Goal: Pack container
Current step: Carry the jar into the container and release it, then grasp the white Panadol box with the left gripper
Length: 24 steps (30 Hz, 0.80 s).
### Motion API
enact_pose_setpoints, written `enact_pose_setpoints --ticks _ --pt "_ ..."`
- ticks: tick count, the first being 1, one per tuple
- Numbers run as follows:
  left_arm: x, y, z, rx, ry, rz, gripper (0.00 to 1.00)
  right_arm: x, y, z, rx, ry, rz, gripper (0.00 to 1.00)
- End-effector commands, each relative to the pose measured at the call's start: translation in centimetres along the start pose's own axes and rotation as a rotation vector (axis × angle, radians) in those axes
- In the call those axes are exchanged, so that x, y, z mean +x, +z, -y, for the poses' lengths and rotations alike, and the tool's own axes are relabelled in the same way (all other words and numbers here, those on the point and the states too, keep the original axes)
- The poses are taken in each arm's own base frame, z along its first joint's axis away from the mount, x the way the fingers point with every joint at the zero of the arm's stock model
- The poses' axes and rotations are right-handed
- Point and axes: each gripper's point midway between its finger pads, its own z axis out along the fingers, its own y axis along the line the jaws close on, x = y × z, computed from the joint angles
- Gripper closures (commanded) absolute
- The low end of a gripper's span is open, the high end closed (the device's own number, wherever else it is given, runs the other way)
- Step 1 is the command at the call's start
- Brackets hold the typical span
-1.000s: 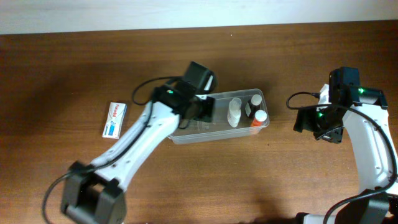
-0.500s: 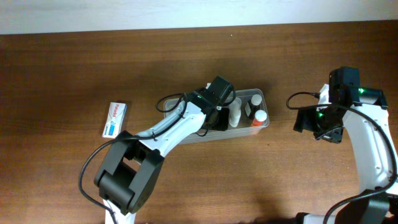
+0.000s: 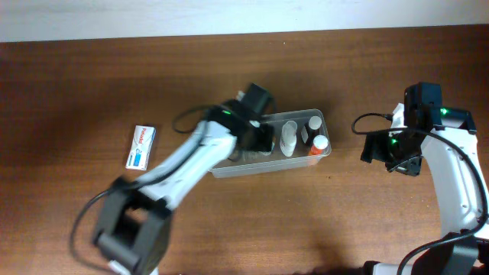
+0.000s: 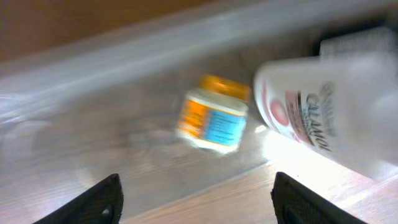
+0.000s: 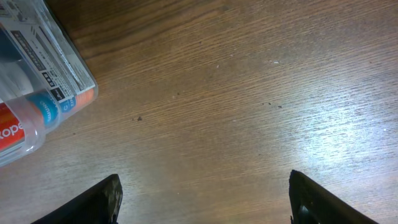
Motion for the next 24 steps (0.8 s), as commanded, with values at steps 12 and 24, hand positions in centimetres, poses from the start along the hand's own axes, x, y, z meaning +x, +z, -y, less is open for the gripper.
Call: enact_pose_setpoints --ticks 12,24 --pt "-1.7 -13.7 -27.9 -0.429 -0.477 0.175 0.01 0.0 0.1 0.0 -0.006 0.004 0.002 0.23" --pt "4.6 -0.1 -32.3 -0.351 -0.36 -0.281 0.01 0.0 0.1 0.0 -0.006 0.004 0.003 0.23"
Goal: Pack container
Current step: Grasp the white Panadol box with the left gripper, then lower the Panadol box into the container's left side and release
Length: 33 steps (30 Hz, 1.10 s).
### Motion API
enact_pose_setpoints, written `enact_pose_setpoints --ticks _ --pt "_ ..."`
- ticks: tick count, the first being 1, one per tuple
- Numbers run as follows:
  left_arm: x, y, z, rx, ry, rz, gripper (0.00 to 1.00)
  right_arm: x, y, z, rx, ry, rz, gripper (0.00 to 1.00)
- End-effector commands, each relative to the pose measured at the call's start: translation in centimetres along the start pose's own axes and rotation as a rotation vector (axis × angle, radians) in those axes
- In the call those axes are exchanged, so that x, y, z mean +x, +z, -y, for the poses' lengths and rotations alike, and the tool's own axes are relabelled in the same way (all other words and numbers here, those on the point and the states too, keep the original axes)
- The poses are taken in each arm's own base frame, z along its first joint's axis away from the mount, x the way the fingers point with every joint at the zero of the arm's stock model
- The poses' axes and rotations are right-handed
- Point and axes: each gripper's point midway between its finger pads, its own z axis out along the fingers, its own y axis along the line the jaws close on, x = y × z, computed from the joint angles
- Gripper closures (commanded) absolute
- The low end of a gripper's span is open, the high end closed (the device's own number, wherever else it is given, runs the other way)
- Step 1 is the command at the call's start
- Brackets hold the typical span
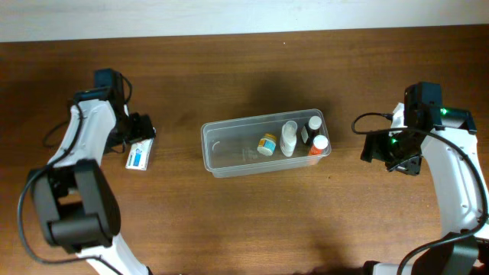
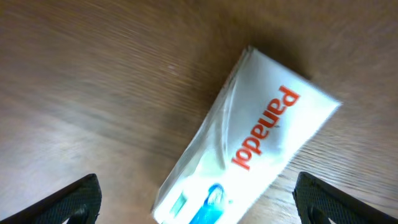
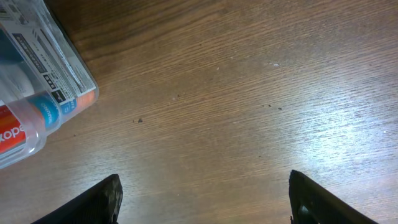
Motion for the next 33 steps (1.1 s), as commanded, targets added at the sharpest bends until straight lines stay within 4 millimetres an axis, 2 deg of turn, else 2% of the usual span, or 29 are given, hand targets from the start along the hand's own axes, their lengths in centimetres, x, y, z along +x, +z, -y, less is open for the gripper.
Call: enact_pose_setpoints --ticks 1,6,8,9,11,13,17,20,22,28,31,33 --pt "1.4 3.2 0.5 0.01 0.12 -0.096 0.01 0.1 0.1 0.1 -0.005 0.006 -0.003 0.23" --pt "2.3 5.1 0.6 0.005 0.156 -0.151 0.01 0.1 0.1 0.1 -0.005 0.006 -0.003 0.23" --pt "2.5 5.4 0.5 0.003 0.158 -0.163 0.05 0.1 0.1 0.1 -0.005 0.006 -0.003 0.23" --pt "2.6 5.4 0.5 0.003 0.158 -0.167 0.09 0.1 0.1 0.1 -0.005 0.006 -0.003 0.23" --pt "2.8 5.3 0.5 0.005 0.158 -0.174 0.38 0.1 0.1 0.1 -0.005 0.006 -0.003 0.23" --pt "2.9 5.3 0.5 0.004 0.159 -0.178 0.5 0.1 0.1 0.1 -0.005 0.006 -0.003 0.23" --pt "3.1 5.1 0.5 0.003 0.16 -0.189 0.59 0.1 0.1 0.1 -0.005 0.006 -0.003 0.23" --pt "2.9 4.6 0.6 0.01 0.159 -0.195 0.6 0.1 0.1 0.1 -0.005 0.006 -0.003 0.23" --pt "2.5 3.6 1.2 0.046 0.155 -0.194 0.61 0.1 0.1 0.1 -0.005 0.006 -0.003 0.23" --pt "0.1 -2.1 3.6 0.116 0.185 -0.099 0.62 0.1 0.1 0.1 -0.005 0.006 -0.003 0.23" --pt "-0.8 -6.1 6.3 0.142 0.27 0.014 0.62 0.1 0.1 0.1 -0.005 0.006 -0.003 0.23" --pt "-0.7 -7.7 7.8 0.157 0.326 0.059 0.62 0.1 0.1 0.1 -0.005 0.006 -0.003 0.23"
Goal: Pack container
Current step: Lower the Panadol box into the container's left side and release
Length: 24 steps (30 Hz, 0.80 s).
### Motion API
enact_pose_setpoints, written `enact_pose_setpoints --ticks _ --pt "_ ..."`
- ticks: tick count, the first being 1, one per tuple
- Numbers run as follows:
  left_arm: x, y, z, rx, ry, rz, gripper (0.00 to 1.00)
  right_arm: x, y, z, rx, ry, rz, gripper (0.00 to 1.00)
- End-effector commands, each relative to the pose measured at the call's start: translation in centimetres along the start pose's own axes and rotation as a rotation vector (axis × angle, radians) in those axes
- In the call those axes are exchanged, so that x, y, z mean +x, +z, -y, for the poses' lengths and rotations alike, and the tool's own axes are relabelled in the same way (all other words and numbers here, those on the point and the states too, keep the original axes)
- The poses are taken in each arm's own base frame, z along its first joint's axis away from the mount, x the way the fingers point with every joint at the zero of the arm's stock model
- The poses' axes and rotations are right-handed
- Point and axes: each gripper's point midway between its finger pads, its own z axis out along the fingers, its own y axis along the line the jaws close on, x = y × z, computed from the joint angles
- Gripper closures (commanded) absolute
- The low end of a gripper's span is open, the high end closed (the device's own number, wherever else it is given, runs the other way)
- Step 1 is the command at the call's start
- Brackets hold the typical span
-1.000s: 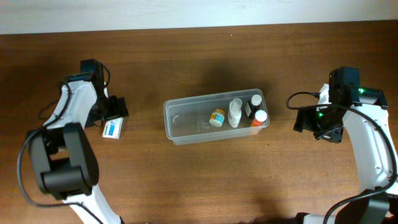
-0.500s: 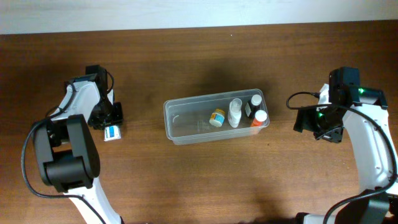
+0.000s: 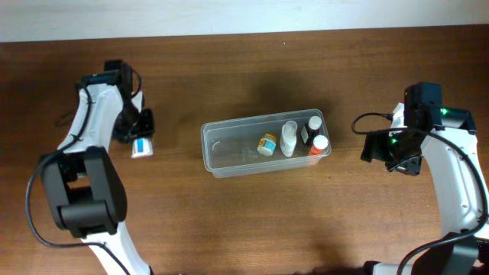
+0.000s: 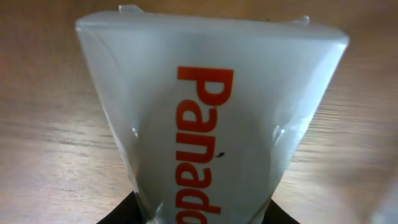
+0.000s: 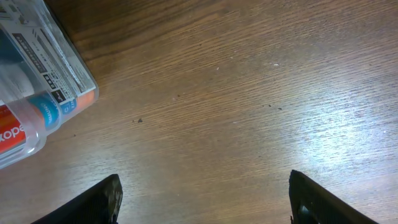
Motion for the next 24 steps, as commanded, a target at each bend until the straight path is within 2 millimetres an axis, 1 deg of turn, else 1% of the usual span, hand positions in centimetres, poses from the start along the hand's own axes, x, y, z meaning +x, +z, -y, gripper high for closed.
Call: enact_pose_setpoints --ticks 1,2,3,5,7,10,11,14,16,19,21,24 --pt "-1.0 -5.8 5.0 0.052 0.168 0.167 0.62 0.1 0.1 0.1 -0.005 0.005 -0.002 0.23" --pt "-0.7 -7.1 7.8 0.072 0.282 0.211 0.62 0.0 0.1 0.0 -0.005 0.005 0.0 0.23" --pt "-0.4 -7.6 9.5 0.082 0.349 0.228 0.62 0.0 0.1 0.0 -0.005 0.005 0.0 0.23" --pt "0.6 -8.1 12.6 0.088 0.489 0.242 0.62 0.0 0.1 0.0 -0.005 0.005 0.0 0.23" --pt "2.6 -8.2 17.1 0.098 0.669 0.244 0.62 0.0 0.1 0.0 -0.005 0.005 0.0 0.23" --pt "4.5 -8.4 21.3 0.098 0.804 0.271 0.62 0.0 0.1 0.0 -0.005 0.005 0.0 0.23" --pt "4.9 -8.5 22.3 0.086 0.832 0.283 0.62 0.1 0.1 0.0 -0.005 0.005 0.0 0.23" --pt "6.2 -8.3 24.8 0.08 0.901 0.296 0.62 0.1 0.1 0.0 -0.005 0.005 0.0 0.23" --pt "6.9 -7.7 25.7 0.081 0.927 0.283 0.61 0.1 0.1 0.0 -0.005 0.005 0.0 0.23" --pt "7.0 -5.9 25.7 0.072 0.929 0.242 0.61 0.1 0.1 0.0 -0.005 0.005 -0.001 0.23" --pt "7.0 -4.3 25.6 0.062 0.929 0.202 0.62 0.1 0.1 0.0 -0.005 0.005 -0.001 0.23" --pt "7.1 -2.9 25.5 0.052 0.931 0.166 0.61 0.1 0.1 0.0 -0.005 0.005 -0.001 0.23"
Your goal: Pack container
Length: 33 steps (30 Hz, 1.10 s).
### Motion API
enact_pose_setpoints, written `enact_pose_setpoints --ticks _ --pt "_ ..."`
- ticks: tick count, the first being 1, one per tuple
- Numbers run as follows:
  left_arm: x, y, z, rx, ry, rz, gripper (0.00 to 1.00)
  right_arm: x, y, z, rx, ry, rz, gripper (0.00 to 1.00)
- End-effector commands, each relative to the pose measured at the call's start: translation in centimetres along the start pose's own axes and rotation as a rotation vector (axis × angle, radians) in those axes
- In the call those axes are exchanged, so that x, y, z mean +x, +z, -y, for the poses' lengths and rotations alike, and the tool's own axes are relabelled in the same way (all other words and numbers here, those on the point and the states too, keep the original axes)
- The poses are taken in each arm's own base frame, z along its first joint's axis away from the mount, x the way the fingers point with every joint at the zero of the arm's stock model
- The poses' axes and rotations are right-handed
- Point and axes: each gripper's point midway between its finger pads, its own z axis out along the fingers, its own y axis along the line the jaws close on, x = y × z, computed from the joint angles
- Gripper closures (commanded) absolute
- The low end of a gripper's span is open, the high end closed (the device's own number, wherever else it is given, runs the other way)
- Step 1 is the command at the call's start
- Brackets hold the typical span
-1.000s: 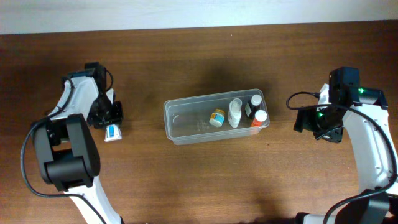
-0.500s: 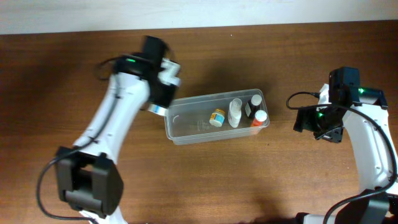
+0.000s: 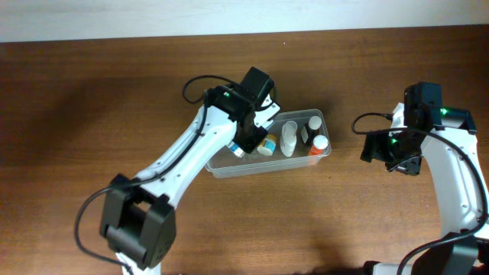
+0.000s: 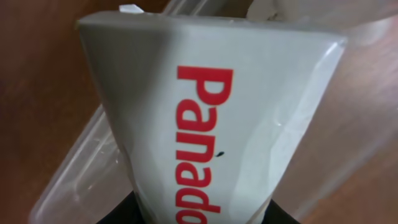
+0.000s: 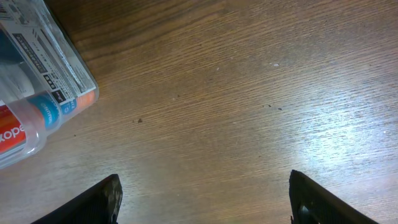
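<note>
A clear plastic container (image 3: 218, 168) lies mid-table, holding several small bottles (image 3: 289, 137) at its right end. My left gripper (image 3: 238, 145) is shut on the white Panadol box (image 4: 211, 118), which fills the left wrist view; the box's blue-tipped end (image 3: 235, 149) hangs over the container's left half. The container's rim (image 4: 68, 168) shows behind the box. My right gripper (image 5: 205, 199) stands open over bare table, right of the container's end (image 5: 37, 81).
Inside the container stand a small yellow-capped jar (image 3: 267, 143), a white bottle and two orange-capped bottles (image 3: 318, 145). The wooden table (image 3: 92, 84) stretches away on all sides.
My left gripper, shut on the Panadol box at the table's left side, has moved right and now holds the box over the container. The right arm has not moved.
My left gripper was open inside the container by the yellow-capped jar. Then it was open above the Panadol box at the table's left. Then it was shut on the box there, and now it holds the box over the container.
</note>
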Motion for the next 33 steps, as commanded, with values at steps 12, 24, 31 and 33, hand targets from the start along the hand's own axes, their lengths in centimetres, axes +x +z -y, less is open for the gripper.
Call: enact_pose_setpoints --ticks 12,24,31,33 --pt "2.5 4.2 0.1 0.022 0.015 -0.154 0.51 0.2 0.1 0.1 -0.005 0.005 -0.005 0.23" --pt "2.2 0.5 -2.6 -0.086 -0.099 -0.09 0.44 0.3 0.1 0.1 -0.005 0.005 -0.008 0.23" --pt "3.0 -10.0 -12.1 -0.202 -0.477 0.211 0.39 -2.9 -3.4 -3.7 -0.036 -0.137 0.171 0.2" --pt "4.0 -11.3 -14.5 -0.229 -0.585 0.25 0.0 -4.4 -4.8 -5.1 -0.046 -0.193 0.245 0.14"
